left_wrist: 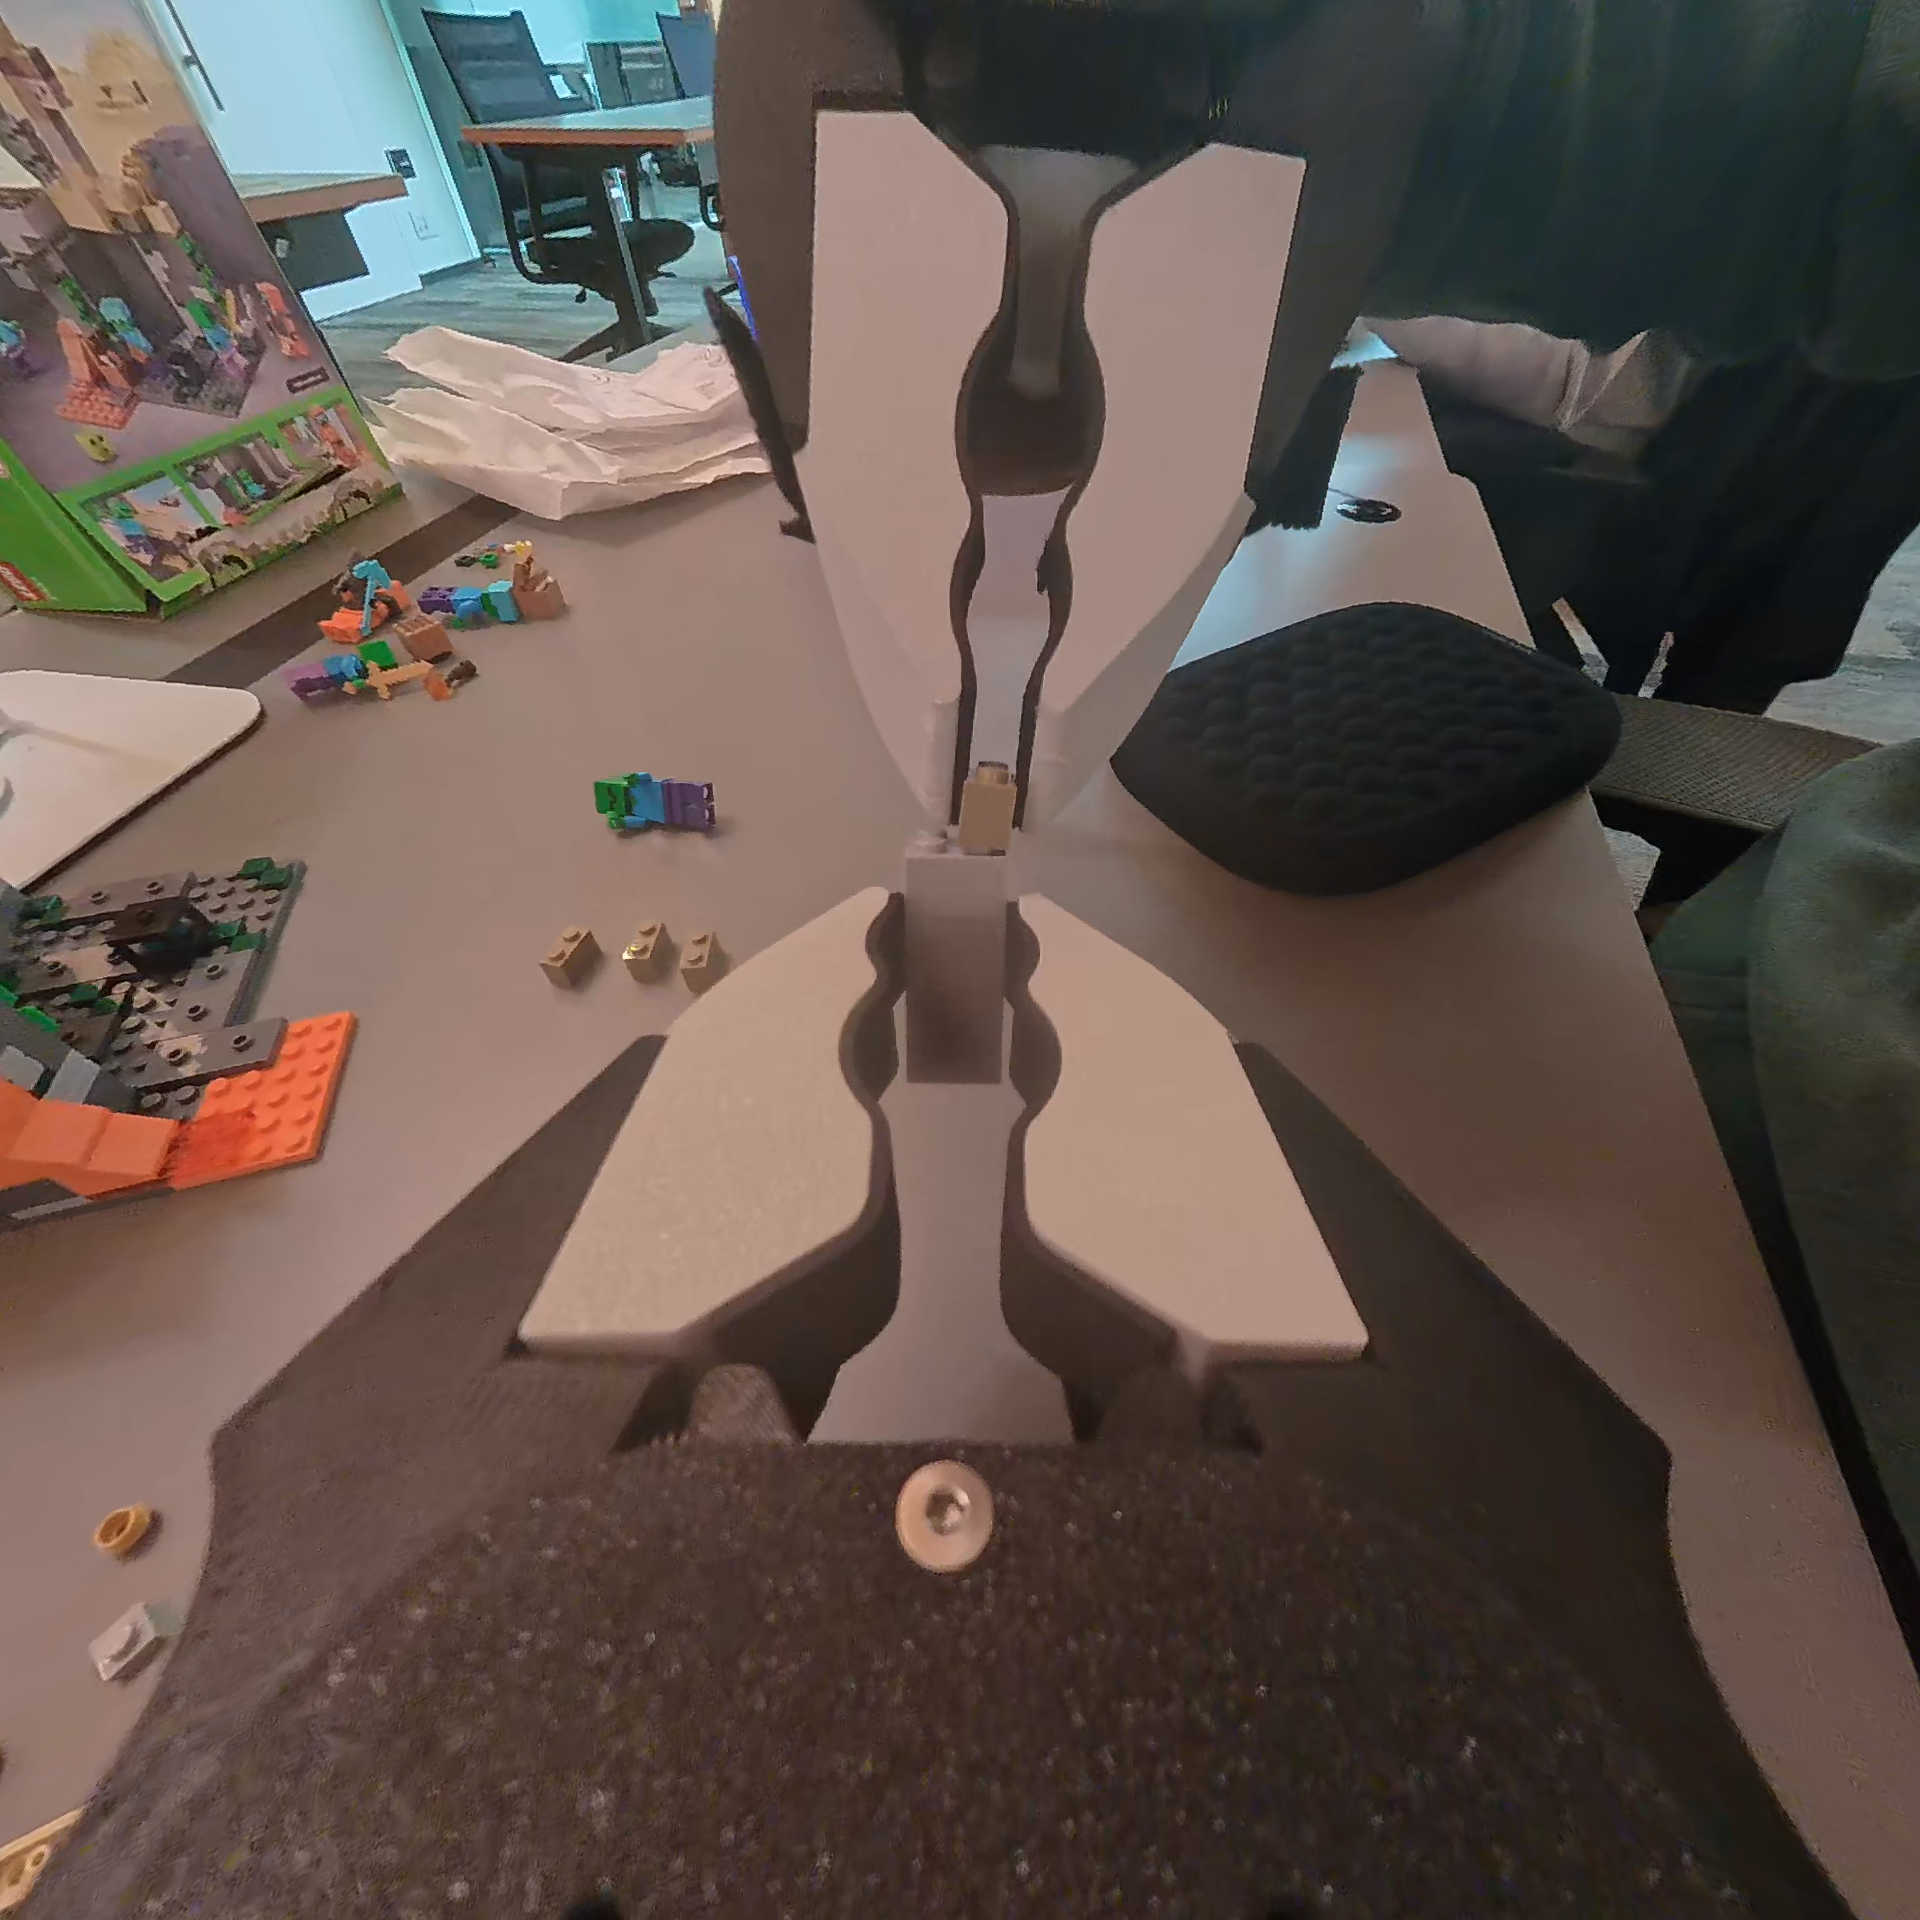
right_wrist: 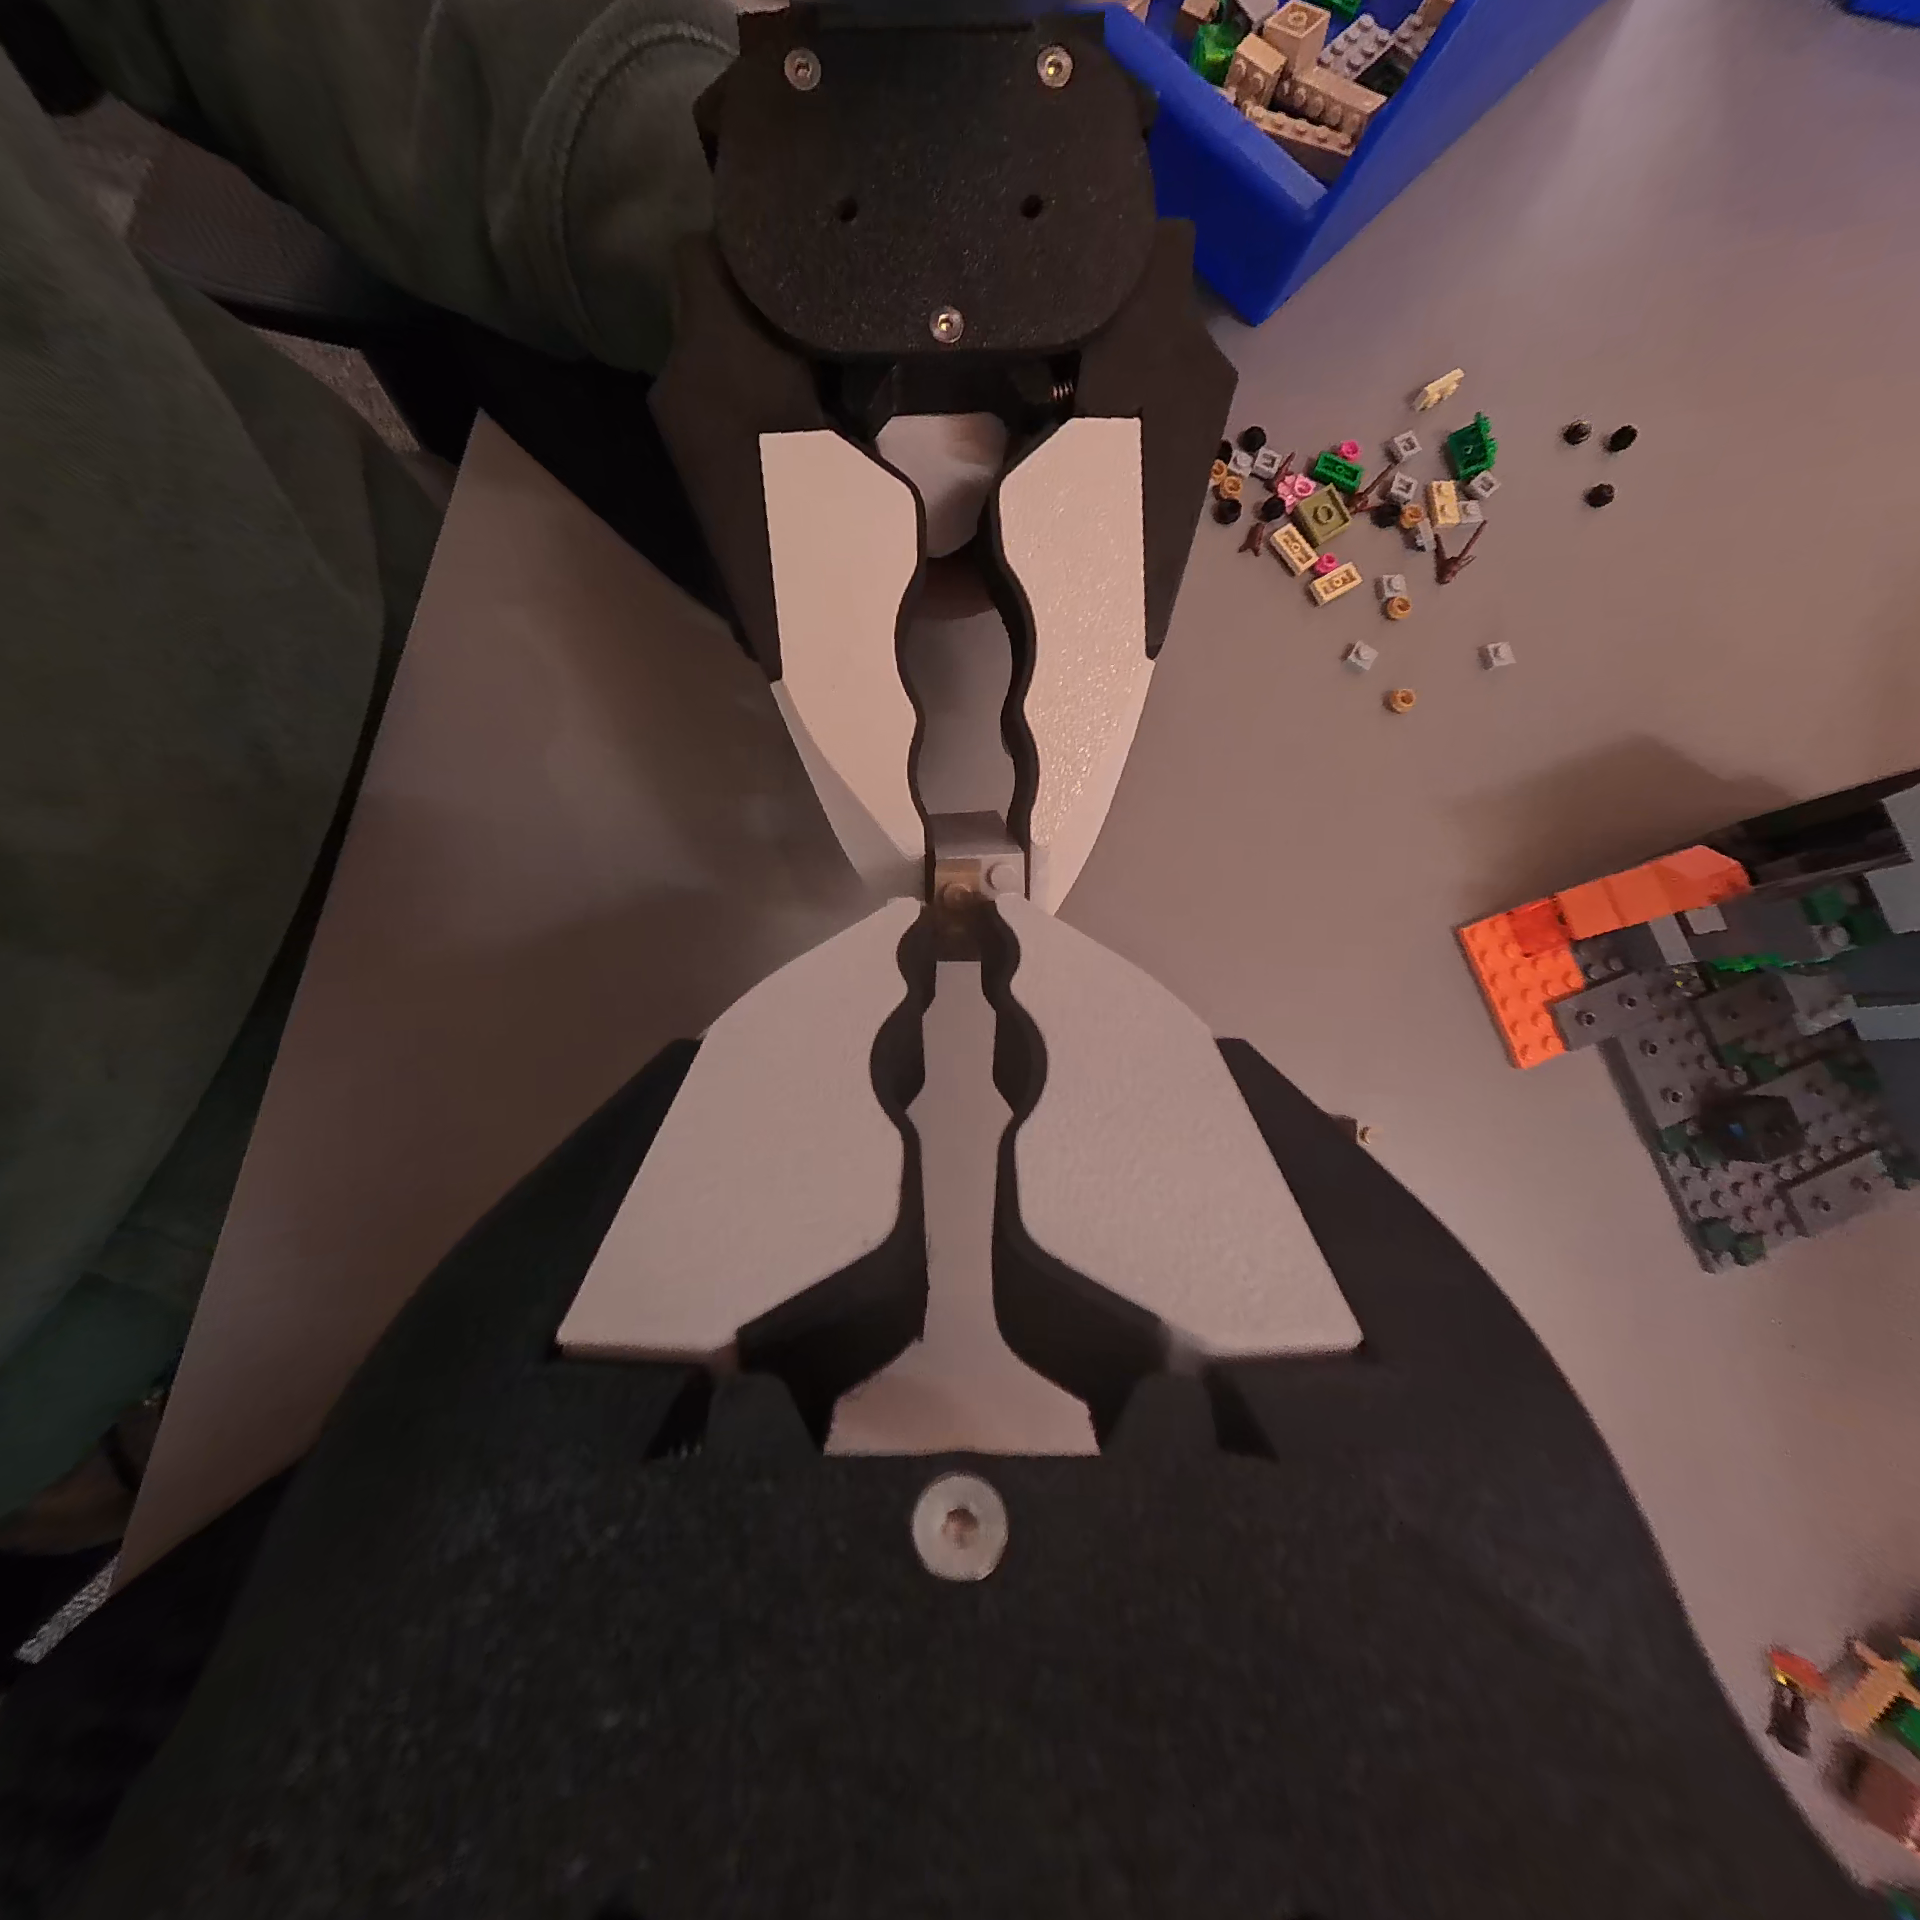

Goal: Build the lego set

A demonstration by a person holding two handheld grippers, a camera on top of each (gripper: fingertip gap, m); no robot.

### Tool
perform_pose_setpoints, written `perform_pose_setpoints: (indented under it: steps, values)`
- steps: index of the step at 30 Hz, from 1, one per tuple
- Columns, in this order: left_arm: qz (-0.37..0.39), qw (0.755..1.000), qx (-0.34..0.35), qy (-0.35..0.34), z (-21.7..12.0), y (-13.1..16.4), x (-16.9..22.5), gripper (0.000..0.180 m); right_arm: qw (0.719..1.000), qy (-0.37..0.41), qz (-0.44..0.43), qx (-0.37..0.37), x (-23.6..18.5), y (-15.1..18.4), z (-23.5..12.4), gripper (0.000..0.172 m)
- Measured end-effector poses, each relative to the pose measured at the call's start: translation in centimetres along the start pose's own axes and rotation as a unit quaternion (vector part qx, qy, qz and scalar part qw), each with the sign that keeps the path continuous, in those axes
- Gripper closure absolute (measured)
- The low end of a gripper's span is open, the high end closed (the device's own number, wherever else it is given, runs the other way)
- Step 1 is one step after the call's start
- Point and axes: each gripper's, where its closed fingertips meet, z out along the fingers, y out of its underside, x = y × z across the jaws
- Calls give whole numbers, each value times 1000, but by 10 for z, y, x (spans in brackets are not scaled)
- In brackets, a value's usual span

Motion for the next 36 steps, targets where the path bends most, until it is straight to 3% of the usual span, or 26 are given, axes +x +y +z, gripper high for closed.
perform_pose_setpoints:
  steps: [22,29,33,36]
  values:
    - [9,1000,-11,15,0,1,9,164,998,-11,14,53,-9,10,7,164]
    - [18,1000,16,9,-3,-8,6,163,995,13,28,99,-6,0,-1,164]
    - [17,1000,15,-3,-5,-7,0,163,993,5,35,114,7,-3,-20,155]
    - [16,1000,7,-1,-4,-4,-1,163,998,45,35,37,42,32,-18,159]
